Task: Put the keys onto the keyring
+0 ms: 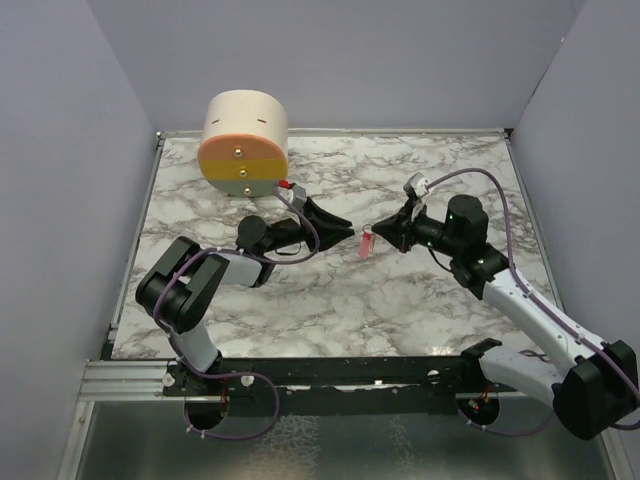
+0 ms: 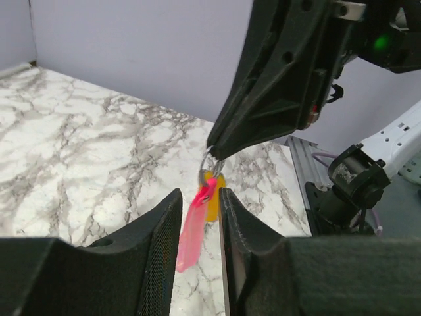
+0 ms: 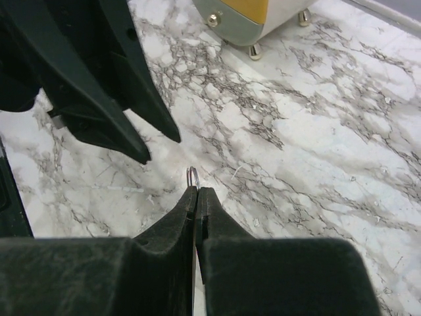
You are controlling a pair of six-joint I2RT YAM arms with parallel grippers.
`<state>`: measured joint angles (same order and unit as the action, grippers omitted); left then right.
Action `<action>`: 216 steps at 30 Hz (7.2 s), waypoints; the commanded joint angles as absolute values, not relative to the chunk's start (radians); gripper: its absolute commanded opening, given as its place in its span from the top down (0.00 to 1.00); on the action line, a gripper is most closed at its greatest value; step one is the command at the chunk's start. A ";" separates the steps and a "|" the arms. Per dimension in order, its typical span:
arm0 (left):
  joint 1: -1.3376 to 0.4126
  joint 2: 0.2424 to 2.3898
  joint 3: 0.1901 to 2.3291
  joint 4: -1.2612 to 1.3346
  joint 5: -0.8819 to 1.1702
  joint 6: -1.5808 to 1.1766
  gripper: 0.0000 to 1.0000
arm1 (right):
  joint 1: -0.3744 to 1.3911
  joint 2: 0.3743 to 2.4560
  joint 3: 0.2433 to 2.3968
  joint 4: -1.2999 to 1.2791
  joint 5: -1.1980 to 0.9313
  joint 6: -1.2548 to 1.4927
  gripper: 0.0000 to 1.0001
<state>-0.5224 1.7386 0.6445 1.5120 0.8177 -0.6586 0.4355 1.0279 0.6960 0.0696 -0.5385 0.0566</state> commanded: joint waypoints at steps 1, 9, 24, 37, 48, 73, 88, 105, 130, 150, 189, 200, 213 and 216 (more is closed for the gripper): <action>-0.523 1.632 0.614 1.430 0.776 -0.512 0.70 | 0.435 1.072 0.764 -0.071 -0.473 0.008 0.99; -0.599 1.521 0.603 1.105 0.564 -0.275 0.70 | 0.436 1.112 0.790 -0.105 -0.481 0.002 0.99; -0.662 1.517 0.652 0.892 0.424 -0.080 0.68 | 0.436 1.154 0.833 -0.165 -0.501 -0.069 0.99; -0.719 1.528 0.702 0.813 0.440 0.041 0.67 | 0.436 1.196 0.851 -0.189 -0.545 -0.088 0.99; -0.722 1.571 0.749 0.776 0.541 0.065 0.68 | 0.436 1.210 0.859 -0.186 -0.590 -0.105 0.99; -0.735 1.613 0.798 0.740 0.586 0.080 0.99 | 0.436 1.226 0.858 -0.184 -0.630 -0.115 0.99; -0.756 1.588 0.776 0.741 0.472 0.026 1.00 | 0.437 1.202 0.834 -0.153 -0.590 -0.076 0.91; -0.749 1.529 0.762 0.746 0.381 -0.046 1.00 | 0.436 1.063 0.747 -0.046 -0.432 -0.005 0.74; -0.719 1.456 0.776 0.745 0.530 -0.140 1.00 | 0.437 1.048 0.652 0.110 -0.484 0.055 0.68; -0.720 1.458 0.805 0.745 0.540 -0.151 1.00 | 0.446 1.089 0.659 0.133 -0.521 0.063 0.68; -0.724 1.466 0.769 0.909 0.492 -0.292 1.00 | 0.461 1.113 0.645 0.185 -0.498 0.102 0.99; -0.725 1.530 0.755 1.054 0.487 -0.382 1.00 | 0.477 1.121 0.647 0.209 -0.499 0.111 0.99; -0.713 1.533 0.716 1.133 0.430 -0.412 1.00 | 0.496 1.118 0.648 0.175 -0.416 0.117 0.76; -0.694 1.512 0.696 1.146 0.429 -0.422 1.00 | 0.497 1.083 0.622 0.176 -0.335 0.141 0.70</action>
